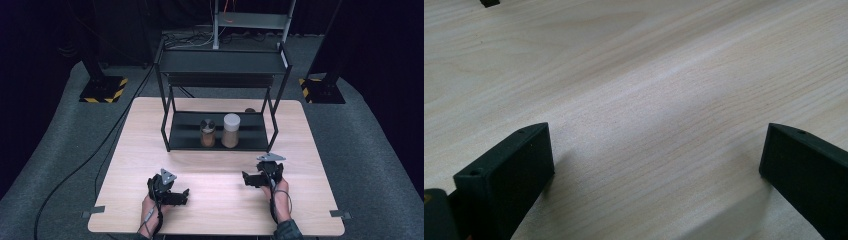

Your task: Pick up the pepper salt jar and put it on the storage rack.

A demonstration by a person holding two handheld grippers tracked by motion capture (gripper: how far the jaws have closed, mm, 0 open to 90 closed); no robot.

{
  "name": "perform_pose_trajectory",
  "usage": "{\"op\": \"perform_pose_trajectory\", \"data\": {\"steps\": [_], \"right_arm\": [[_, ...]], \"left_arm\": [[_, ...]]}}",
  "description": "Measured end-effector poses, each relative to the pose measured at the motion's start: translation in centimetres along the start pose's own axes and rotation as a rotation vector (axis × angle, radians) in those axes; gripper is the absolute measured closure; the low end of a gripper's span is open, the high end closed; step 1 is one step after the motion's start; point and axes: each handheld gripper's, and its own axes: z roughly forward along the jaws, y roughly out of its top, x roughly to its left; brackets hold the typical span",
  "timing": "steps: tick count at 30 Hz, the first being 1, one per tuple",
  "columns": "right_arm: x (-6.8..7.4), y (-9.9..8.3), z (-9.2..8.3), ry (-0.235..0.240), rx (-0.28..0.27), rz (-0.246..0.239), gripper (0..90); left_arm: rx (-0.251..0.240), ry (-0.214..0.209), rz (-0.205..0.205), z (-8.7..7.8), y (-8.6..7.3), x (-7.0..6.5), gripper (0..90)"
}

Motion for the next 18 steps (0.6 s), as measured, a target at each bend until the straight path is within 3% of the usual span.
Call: {"op": "perform_pose_trajectory", "data": {"steps": [10,18], "right_arm": [[-1.4,-4.0,-2.3,-0.021,-0.046,0.075,0.0],[-1.5,-5.0,-2.5,-0.018,-0.051,0.087,0.0]], "left_arm": [[0.0,0.0,0.0,0.0,0.0,0.0,0.4],[0.0,0.0,0.0,0.0,0.0,0.0,0.3]]}}
